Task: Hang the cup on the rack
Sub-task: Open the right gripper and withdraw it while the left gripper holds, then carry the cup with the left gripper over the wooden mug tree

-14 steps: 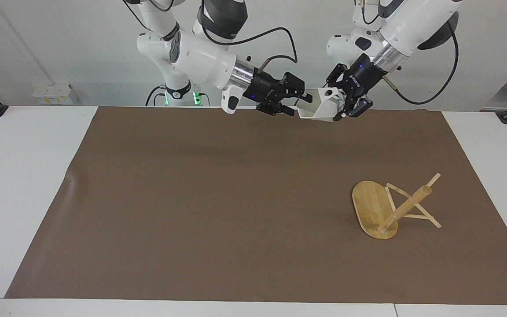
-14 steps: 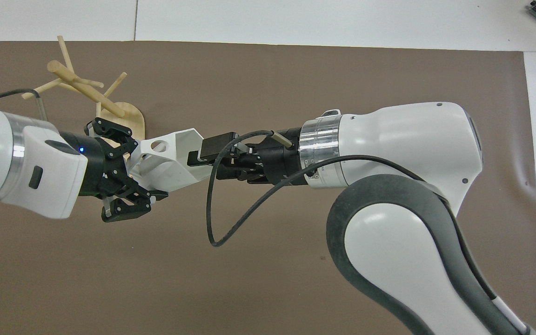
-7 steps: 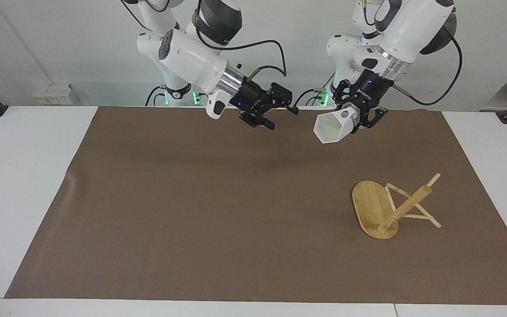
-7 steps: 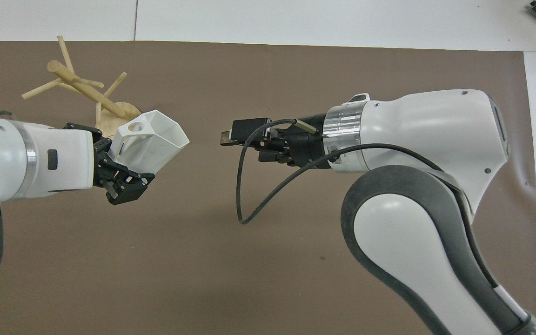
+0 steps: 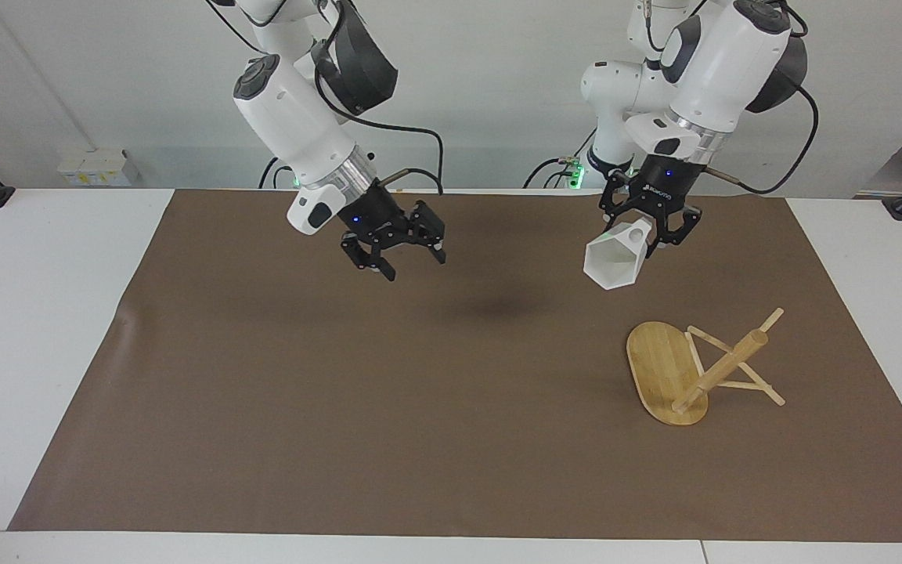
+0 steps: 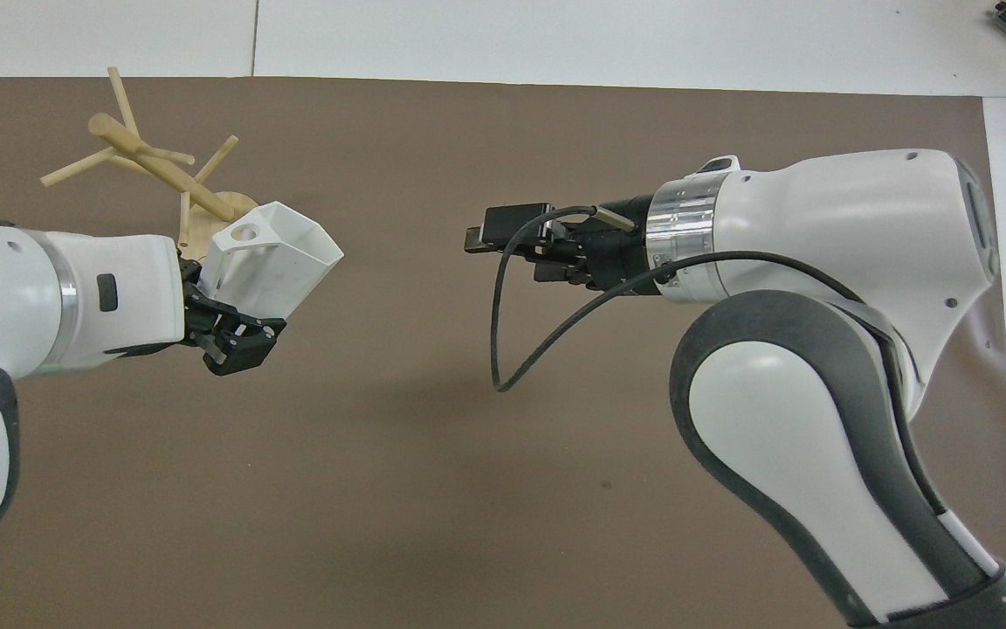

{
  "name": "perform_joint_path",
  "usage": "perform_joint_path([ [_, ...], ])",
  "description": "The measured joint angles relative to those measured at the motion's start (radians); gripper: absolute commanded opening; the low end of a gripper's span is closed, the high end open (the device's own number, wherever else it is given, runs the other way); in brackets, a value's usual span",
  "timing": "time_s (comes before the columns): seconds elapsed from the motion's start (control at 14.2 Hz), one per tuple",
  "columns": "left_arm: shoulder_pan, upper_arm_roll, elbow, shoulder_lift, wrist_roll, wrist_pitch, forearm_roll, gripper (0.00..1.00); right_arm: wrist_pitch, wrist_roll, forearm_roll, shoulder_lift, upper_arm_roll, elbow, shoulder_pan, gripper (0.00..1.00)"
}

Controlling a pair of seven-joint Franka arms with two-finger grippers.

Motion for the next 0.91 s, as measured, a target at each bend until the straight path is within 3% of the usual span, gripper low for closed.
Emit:
perform_joint_path([
  [0.21, 0.013, 0.005, 0.006, 0.058, -0.04, 0.035, 0.021, 0.0, -0.091, -0.028, -0.082, -0.005, -0.108, 0.0, -0.002, 1.0],
  [0.49, 0.012, -0.002, 0.054, 0.127, -0.151, 0.058, 0.155, 0.0, -0.136, -0.084, -0.228, -0.015, -0.27, 0.0, -0.009, 1.0],
  [0.7, 0.011, -0.003, 0.122, 0.183, -0.166, 0.059, 0.182, 0.0, -0.136, -0.132, -0.347, -0.026, -0.315, 0.0, -0.009, 1.0],
  [0.91, 0.011, -0.002, 0.147, 0.211, -0.201, 0.06, 0.197, 0.0, -0.156, -0.158, -0.383, -0.039, -0.354, 0.001, -0.008, 1.0],
])
